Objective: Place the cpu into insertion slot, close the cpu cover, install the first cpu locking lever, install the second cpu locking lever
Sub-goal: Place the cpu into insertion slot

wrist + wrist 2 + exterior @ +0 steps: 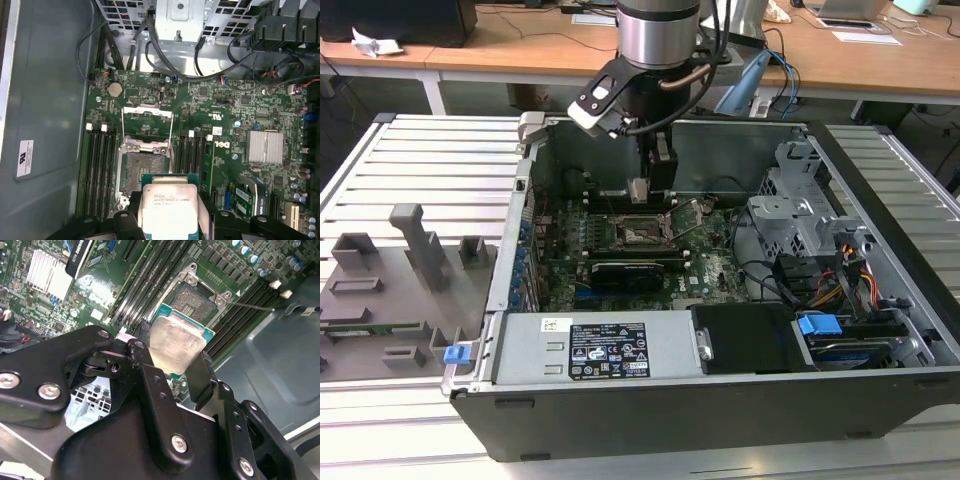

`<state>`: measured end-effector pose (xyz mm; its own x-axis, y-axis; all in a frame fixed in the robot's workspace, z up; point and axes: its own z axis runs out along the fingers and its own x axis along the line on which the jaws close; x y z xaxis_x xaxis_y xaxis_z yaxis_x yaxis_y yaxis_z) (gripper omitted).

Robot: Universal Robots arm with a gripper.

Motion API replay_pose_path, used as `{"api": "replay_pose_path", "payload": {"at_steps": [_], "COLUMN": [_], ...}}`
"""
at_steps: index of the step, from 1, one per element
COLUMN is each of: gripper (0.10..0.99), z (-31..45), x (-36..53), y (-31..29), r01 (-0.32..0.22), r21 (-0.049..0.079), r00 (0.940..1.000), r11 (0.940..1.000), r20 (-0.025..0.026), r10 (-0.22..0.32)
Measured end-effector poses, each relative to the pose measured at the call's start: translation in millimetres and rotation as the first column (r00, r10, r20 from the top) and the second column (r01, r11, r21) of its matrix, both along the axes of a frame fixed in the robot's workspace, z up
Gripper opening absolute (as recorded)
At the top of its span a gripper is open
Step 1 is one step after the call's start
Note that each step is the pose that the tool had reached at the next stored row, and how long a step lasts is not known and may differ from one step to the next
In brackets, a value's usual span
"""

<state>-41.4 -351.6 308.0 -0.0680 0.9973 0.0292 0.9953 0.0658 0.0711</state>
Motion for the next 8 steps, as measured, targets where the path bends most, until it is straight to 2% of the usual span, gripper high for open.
{"api": "replay_pose_path", "payload": {"at_steps": [5,8], "gripper": [0.529,0.529], "z": [-6.7,-12.7], "x": [0.0,0.0], "y": [2.6,8.5], "r01": [0.002,0.008], "r21": [-0.001,-0.001], "r00": [1.0,1.0], "r11": [1.0,1.0], "r20": [-0.0001,-0.0002], "r10": [-0.002,-0.008]}}
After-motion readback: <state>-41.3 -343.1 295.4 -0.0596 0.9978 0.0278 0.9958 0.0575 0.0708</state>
